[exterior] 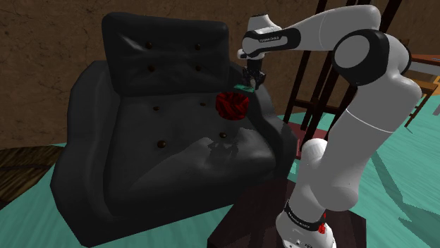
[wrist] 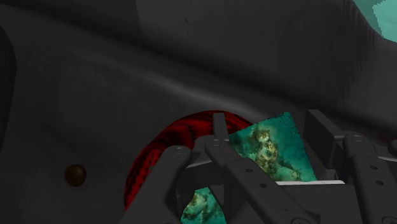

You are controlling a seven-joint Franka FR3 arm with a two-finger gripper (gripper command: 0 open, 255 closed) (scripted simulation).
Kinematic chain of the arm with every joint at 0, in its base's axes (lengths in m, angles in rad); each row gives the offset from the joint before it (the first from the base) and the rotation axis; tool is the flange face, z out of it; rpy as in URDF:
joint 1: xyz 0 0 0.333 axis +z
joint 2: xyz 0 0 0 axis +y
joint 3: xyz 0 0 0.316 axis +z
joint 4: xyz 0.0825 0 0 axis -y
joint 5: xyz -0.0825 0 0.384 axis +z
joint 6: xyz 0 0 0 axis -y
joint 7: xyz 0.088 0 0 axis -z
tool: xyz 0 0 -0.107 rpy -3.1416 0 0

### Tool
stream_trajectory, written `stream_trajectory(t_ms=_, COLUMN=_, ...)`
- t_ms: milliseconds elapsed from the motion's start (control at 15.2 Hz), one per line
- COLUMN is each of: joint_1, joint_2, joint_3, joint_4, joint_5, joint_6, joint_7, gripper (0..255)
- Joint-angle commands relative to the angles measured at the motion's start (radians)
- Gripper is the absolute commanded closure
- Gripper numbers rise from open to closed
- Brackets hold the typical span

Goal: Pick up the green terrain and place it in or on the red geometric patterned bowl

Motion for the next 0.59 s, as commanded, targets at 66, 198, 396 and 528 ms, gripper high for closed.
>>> stream_trajectory(t_ms=66, joint_1=-0.002, joint_2=0.000, joint_3=-0.004, joint_4=-0.042, joint_5=-0.005, joint_6=0.041, joint_7=0.010, gripper=255)
stream_trajectory(t_ms=198, joint_1=-0.003, joint_2=0.003, joint_3=-0.009, joint_4=-0.066, joint_5=-0.007, joint_6=0.068, joint_7=0.015, gripper=255)
stream_trajectory(t_ms=396, joint_1=-0.004, joint_2=0.011, joint_3=-0.018, joint_4=-0.104, joint_5=-0.007, joint_6=0.111, joint_7=0.021, gripper=255)
stream_trajectory(t_ms=528, joint_1=-0.005, joint_2=0.011, joint_3=-0.018, joint_4=-0.104, joint_5=-0.007, joint_6=0.111, joint_7=0.021, gripper=255)
